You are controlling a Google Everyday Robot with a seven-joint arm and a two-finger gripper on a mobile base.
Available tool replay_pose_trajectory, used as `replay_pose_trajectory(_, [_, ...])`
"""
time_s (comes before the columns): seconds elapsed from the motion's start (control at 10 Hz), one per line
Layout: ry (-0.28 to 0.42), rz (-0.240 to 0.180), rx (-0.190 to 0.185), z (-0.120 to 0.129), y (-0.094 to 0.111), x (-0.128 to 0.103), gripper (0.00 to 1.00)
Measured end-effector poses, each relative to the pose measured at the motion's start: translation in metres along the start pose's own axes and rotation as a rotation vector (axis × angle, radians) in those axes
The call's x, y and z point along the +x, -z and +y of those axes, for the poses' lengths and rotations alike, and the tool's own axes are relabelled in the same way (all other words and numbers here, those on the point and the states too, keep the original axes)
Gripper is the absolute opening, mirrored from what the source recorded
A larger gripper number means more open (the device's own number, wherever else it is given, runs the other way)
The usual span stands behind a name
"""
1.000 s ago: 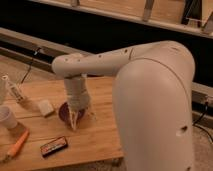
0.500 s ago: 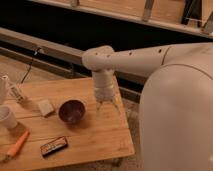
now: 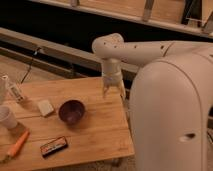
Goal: Move the arm in a circular motion
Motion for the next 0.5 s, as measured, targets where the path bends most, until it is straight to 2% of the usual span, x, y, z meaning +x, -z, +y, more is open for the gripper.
replay_pose_trajectory(0.3, [0.048, -0.033, 0.019, 0.044, 0.008, -0.042, 0.65])
replay_pose_trajectory(0.4, [0.091, -0.046, 0.029, 0.074, 0.012, -0.056, 0.65])
replay_pose_trajectory(0.5, [0.124, -0.052, 0.034, 0.093, 0.015, -0.061, 0.65])
